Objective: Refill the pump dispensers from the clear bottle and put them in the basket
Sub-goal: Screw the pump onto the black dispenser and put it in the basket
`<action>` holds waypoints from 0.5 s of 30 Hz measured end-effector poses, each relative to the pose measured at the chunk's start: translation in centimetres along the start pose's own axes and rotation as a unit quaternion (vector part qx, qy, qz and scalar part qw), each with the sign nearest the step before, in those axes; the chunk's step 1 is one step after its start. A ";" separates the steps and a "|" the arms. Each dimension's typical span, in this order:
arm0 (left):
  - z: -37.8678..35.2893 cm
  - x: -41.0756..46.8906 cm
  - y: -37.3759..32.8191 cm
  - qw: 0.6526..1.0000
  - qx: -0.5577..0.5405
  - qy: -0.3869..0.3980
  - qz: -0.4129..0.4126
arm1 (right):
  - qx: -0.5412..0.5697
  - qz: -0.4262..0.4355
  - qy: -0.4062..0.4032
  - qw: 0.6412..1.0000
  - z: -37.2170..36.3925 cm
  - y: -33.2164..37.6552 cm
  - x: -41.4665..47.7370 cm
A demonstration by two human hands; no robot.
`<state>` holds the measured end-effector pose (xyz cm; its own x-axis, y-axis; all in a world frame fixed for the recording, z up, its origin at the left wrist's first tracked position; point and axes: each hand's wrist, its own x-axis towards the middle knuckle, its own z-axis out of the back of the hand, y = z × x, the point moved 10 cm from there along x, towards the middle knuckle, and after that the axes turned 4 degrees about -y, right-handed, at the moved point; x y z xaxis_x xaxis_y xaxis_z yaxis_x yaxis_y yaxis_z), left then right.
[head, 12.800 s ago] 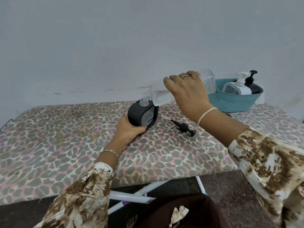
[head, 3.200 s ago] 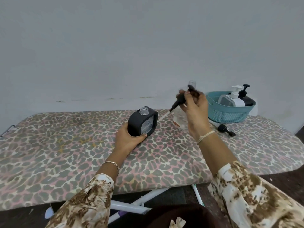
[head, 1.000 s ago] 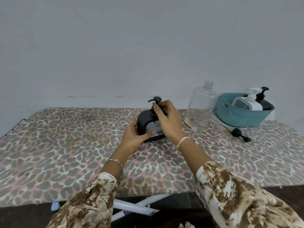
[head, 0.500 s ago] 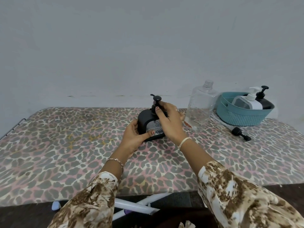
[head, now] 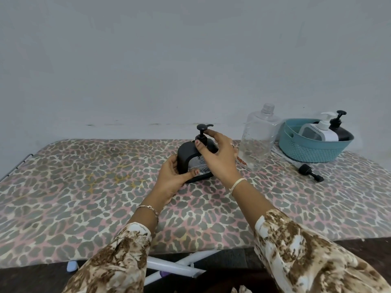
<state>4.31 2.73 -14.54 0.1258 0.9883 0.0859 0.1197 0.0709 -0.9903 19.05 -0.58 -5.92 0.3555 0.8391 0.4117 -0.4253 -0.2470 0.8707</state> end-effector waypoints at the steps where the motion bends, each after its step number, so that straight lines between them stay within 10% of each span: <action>1: 0.0 0.0 0.0 1.000 0.000 -0.001 0.001 | 0.015 -0.006 0.010 1.000 -0.1 -0.2 0.0; 15: 0.4 0.3 0.3 0.998 0.043 -0.033 -0.011 | -0.175 0.007 -0.117 0.978 2.2 1.4 0.2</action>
<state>3.98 3.15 -14.83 0.0582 0.9929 0.1035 0.0363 0.1015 -0.9942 20.37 -1.80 -4.06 0.5111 0.6923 0.5093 -0.6753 -0.0430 0.7363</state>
